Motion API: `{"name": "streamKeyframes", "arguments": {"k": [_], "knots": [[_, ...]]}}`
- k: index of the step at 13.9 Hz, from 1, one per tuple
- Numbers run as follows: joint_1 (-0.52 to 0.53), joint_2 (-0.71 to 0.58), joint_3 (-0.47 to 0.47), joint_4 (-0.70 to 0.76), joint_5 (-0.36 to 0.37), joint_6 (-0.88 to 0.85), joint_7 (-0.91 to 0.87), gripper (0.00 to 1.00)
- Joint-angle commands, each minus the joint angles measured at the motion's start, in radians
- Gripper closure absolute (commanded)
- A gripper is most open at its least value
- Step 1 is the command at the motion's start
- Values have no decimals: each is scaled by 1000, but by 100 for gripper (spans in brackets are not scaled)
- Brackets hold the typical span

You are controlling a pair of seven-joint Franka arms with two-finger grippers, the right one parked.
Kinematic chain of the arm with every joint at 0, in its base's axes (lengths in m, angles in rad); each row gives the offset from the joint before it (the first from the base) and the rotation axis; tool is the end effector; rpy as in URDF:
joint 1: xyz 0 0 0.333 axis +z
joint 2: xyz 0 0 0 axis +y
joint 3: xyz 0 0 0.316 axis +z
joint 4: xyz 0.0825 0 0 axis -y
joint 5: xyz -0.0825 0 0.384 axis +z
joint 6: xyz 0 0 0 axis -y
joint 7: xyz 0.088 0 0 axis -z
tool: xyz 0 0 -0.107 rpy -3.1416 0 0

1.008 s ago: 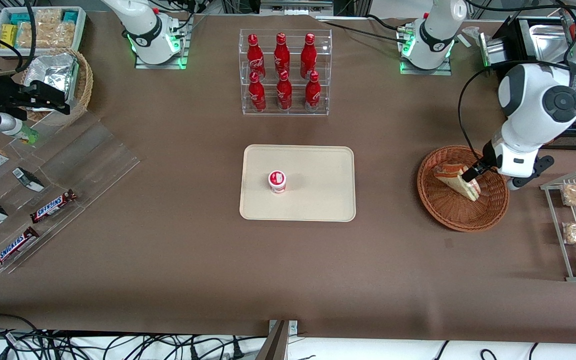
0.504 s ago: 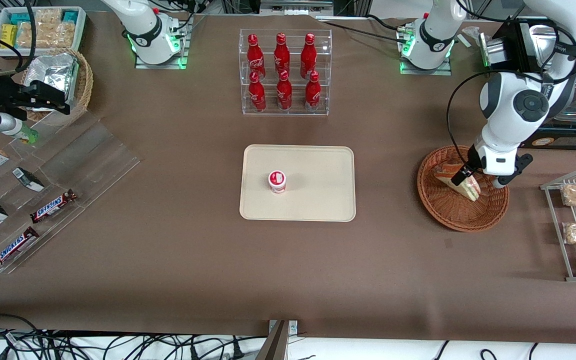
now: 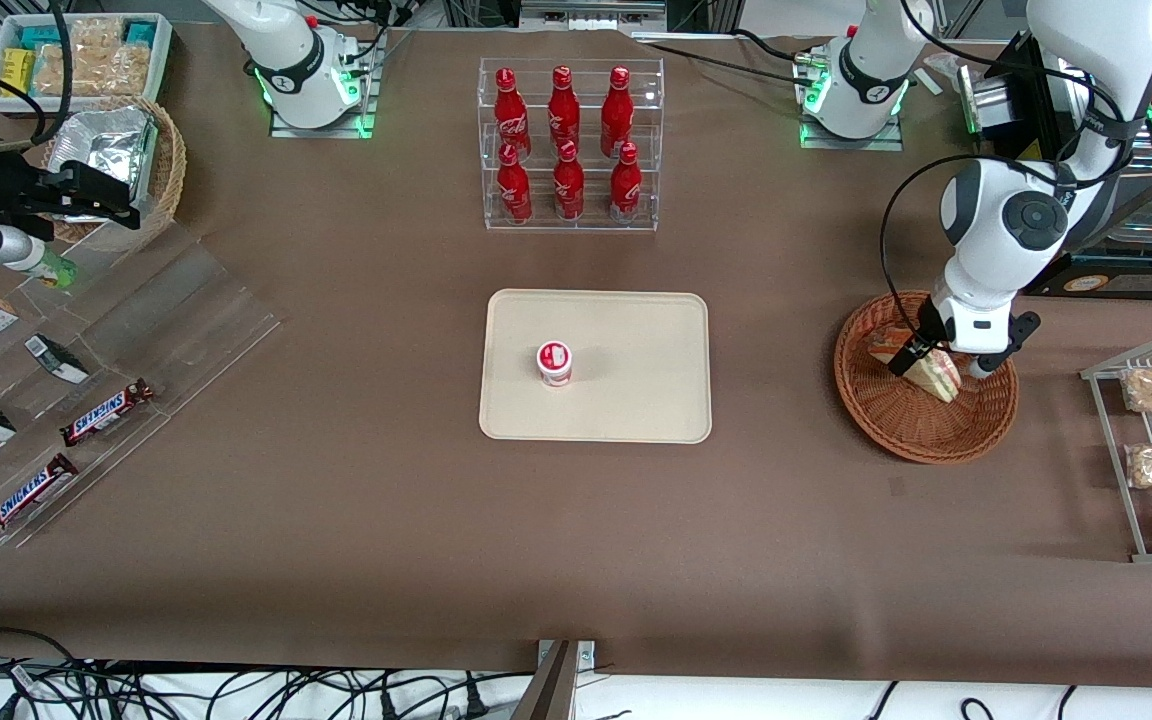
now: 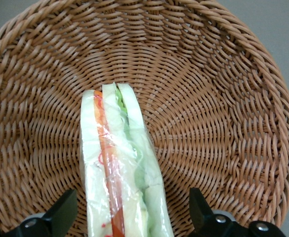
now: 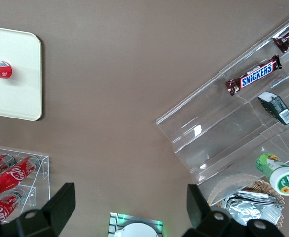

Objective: Place sandwich from basket to tray
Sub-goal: 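Lower the open left gripper around the sandwich and close it, then lift the sandwich up out of the basket with the left gripper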

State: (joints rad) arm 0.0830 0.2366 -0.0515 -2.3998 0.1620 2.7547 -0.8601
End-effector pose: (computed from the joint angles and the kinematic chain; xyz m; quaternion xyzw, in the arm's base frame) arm 0.5119 0.0090 0.2289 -0.9290 -0.3642 -0.0661 0.0026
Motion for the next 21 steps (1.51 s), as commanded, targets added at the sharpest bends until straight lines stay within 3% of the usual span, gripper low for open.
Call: {"name": "streamKeyframes", "arguments": {"k": [1, 2, 3, 9, 15, 21], "knots": [[9, -2, -2, 1, 41, 11, -28, 46], [9, -3, -2, 1, 41, 11, -28, 81], [9, -5, -2, 1, 41, 11, -27, 100], [12, -39, -8, 22, 85, -55, -16, 100], [11, -112, -62, 250, 67, -477, 125, 100], [-2, -103, -114, 566, -99, -857, 273, 100]]}}
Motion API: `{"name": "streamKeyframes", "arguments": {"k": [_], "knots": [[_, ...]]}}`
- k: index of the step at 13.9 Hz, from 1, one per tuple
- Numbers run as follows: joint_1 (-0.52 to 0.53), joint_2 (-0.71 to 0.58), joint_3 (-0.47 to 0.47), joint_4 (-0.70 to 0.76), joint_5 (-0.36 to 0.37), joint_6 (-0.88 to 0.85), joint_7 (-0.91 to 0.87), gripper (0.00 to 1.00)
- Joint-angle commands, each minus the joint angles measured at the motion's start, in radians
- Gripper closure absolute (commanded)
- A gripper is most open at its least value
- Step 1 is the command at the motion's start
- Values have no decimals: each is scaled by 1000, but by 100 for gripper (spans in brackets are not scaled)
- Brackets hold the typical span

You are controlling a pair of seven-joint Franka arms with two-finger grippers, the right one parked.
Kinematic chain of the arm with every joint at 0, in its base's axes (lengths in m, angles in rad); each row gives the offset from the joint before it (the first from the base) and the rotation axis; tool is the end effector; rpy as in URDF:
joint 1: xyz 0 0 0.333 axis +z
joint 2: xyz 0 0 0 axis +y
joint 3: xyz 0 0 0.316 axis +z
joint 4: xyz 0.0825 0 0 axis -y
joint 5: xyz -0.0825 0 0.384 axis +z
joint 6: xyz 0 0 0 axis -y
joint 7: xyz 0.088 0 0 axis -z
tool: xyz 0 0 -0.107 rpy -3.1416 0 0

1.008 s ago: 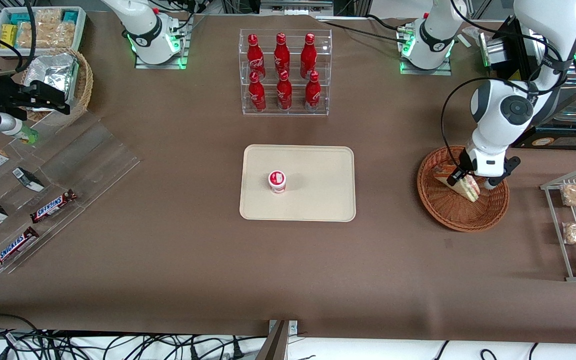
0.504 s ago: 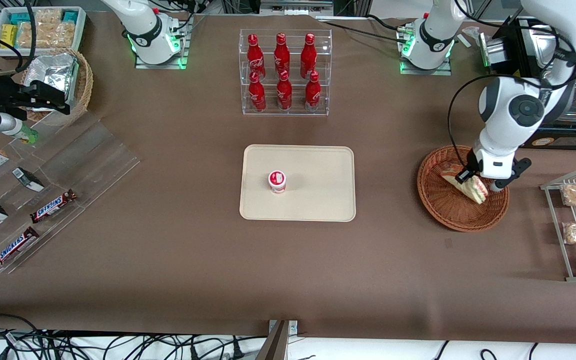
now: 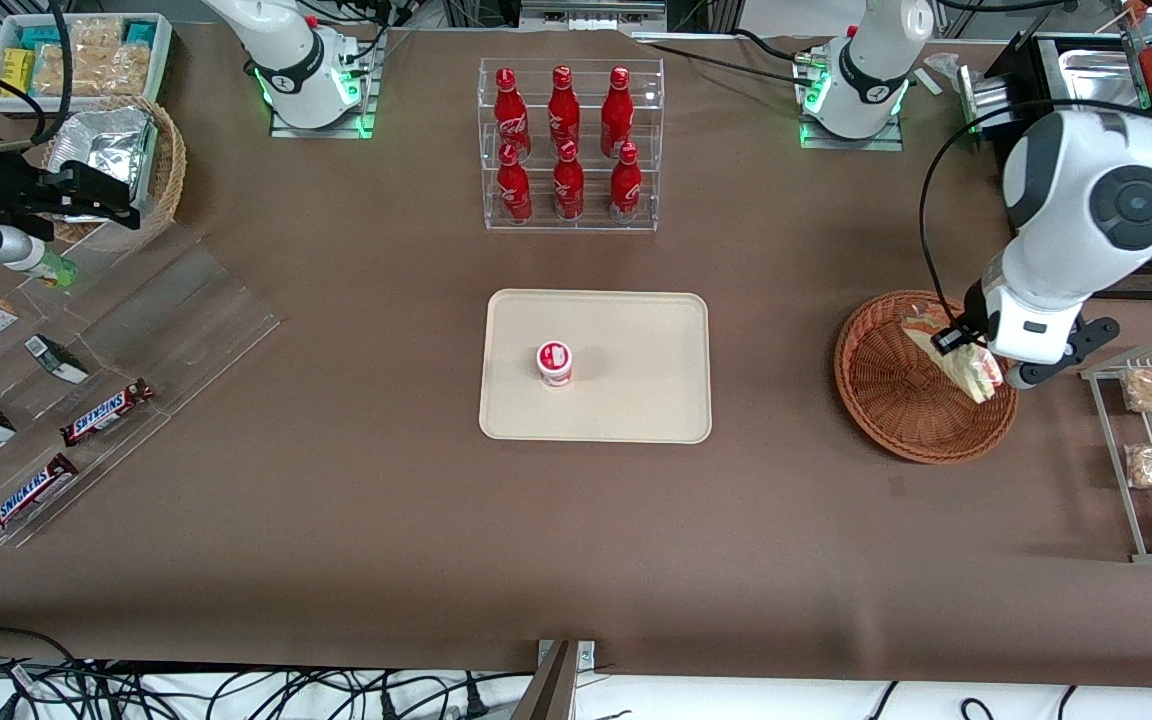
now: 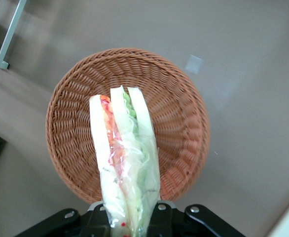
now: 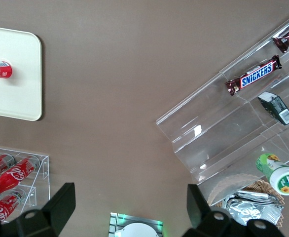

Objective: Place sandwich from basket to tray
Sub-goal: 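Lift the sandwich up out of the basket with the left gripper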

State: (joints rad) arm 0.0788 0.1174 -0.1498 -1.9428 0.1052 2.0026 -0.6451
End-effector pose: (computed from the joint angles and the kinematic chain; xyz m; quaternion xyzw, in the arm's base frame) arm 0.5775 -0.0326 0.4185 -0.9643 -0.2606 0.0127 0.0457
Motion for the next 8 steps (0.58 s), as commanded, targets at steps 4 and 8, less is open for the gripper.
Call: {"name": "streamKeyframes", "arguments": {"k": [4, 8], "knots": [[-4, 27, -94, 258, -85, -231, 129, 100], [-11, 68, -229, 354, -88, -297, 166, 100]]}}
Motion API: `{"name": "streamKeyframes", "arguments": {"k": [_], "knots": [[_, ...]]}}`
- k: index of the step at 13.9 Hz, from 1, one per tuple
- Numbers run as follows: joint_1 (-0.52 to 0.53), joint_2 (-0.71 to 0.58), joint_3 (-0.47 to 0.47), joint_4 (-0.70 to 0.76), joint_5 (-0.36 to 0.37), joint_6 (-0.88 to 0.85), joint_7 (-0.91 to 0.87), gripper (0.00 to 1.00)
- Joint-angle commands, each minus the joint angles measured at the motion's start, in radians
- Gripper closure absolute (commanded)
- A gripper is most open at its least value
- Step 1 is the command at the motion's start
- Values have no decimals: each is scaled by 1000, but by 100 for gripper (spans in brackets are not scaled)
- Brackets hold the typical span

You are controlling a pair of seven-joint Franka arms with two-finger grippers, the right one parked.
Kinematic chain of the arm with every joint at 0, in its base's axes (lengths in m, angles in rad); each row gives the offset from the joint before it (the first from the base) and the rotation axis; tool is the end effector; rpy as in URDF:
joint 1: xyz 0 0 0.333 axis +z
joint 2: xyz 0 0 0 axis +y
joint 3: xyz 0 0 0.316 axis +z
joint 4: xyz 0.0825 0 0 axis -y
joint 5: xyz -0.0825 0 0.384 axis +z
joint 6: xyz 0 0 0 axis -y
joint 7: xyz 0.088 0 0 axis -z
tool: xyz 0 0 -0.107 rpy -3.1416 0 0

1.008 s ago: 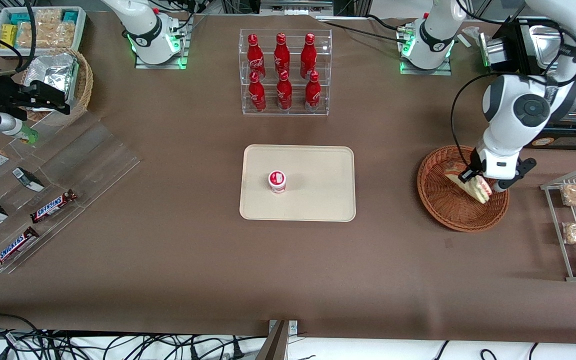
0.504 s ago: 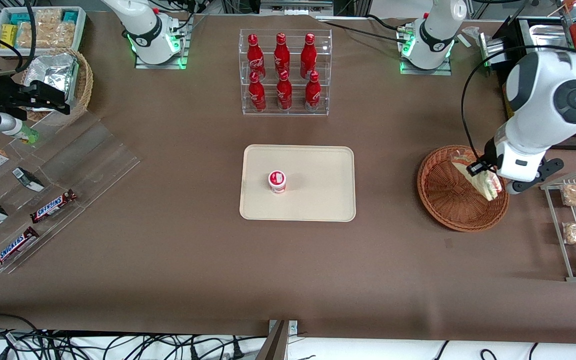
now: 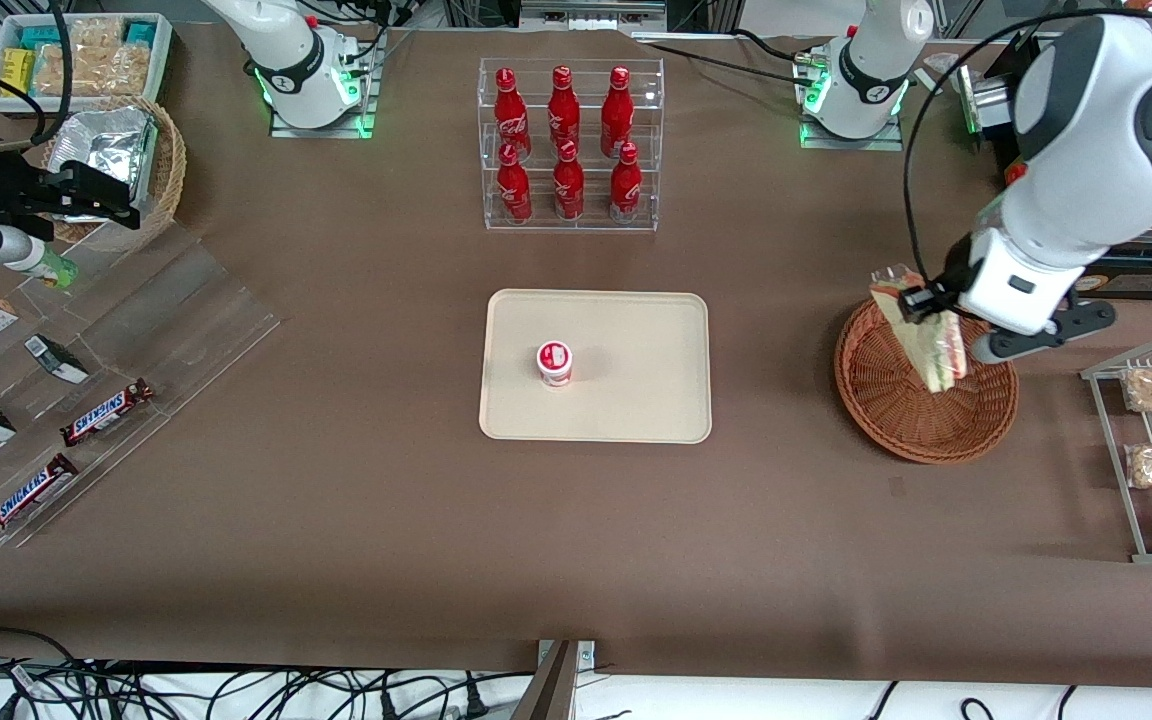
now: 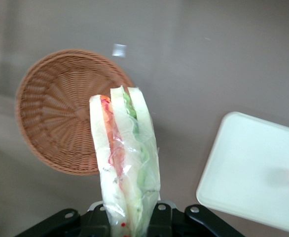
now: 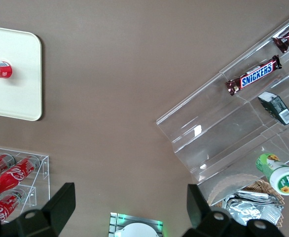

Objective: Place sandwich from basket to tray
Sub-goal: 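Carry the sandwich over to the cream tray beside the red cup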

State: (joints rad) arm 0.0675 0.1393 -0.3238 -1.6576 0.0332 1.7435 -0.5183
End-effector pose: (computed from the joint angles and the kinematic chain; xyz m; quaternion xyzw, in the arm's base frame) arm 0.5828 -0.1392 0.5213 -0.9914 -0.1283 0.0235 0.0033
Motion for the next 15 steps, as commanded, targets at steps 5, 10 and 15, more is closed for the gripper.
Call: {"name": "streamKeyframes", "arguments": {"k": [5, 10, 15], "knots": [[-32, 135, -204, 67, 1, 105, 85, 100], [-139, 242, -201, 50, 23, 243, 80, 100], [-248, 413, -201, 32, 243, 385, -129, 100]]}}
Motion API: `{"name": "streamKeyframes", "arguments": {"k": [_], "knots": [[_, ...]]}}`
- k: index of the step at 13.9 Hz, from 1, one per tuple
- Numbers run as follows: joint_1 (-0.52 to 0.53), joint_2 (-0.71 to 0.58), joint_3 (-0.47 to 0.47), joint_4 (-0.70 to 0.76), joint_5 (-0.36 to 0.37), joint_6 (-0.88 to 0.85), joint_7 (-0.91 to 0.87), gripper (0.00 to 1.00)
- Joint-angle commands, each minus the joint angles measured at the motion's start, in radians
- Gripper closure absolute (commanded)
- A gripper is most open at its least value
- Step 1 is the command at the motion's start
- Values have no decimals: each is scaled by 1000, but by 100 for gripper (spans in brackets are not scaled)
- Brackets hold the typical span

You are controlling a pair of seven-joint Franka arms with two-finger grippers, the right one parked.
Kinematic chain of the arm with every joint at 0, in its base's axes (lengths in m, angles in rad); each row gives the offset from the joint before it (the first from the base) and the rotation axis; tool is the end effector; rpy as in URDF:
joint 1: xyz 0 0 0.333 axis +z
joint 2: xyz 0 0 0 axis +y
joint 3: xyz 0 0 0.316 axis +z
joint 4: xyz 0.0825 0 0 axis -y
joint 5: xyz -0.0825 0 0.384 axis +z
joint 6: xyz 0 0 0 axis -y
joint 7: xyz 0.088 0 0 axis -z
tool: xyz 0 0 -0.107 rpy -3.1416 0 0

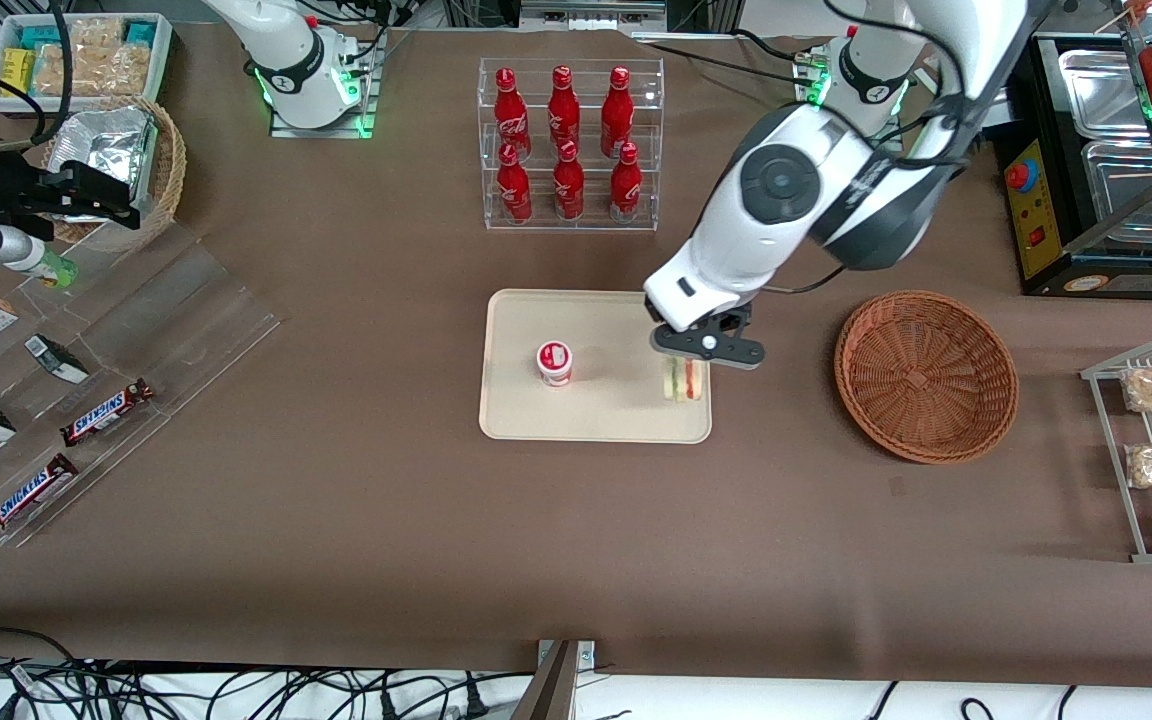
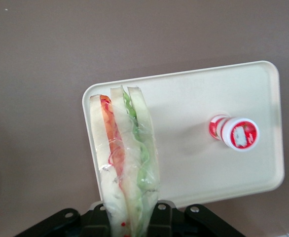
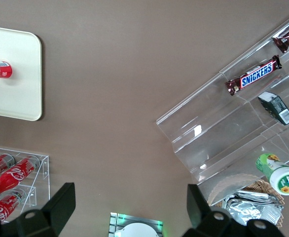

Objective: Place sandwich from basket to tray
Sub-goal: 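Carry the sandwich over to the cream tray beside the red cup, then lower the sandwich onto the tray and open the left gripper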

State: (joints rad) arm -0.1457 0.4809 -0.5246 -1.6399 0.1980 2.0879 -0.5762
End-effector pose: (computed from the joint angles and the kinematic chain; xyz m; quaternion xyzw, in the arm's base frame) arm 0.5593 -0.3758 0.3705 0.9971 -0.0678 -0.0026 0.0347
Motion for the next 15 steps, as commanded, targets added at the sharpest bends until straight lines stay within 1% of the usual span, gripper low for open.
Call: {"name": "streamKeyframes", "arguments": {"k": [1, 5, 8, 10, 11, 12, 13, 14, 15], "knots": [[-44, 111, 0, 14, 113, 53, -88, 100], [-87, 208, 2, 14, 214, 69, -160, 98], [-89, 237, 3, 14, 227, 70, -162, 94], [-89, 255, 9, 14, 227, 107, -162, 87], [-89, 258, 9, 14, 230, 109, -168, 73], [-89, 258, 9, 14, 232, 109, -194, 40], [-89, 258, 11, 15, 238, 107, -215, 16], [-89, 255, 9, 17, 247, 106, -220, 0], [-84, 246, 8, 18, 245, 101, -221, 0]]}}
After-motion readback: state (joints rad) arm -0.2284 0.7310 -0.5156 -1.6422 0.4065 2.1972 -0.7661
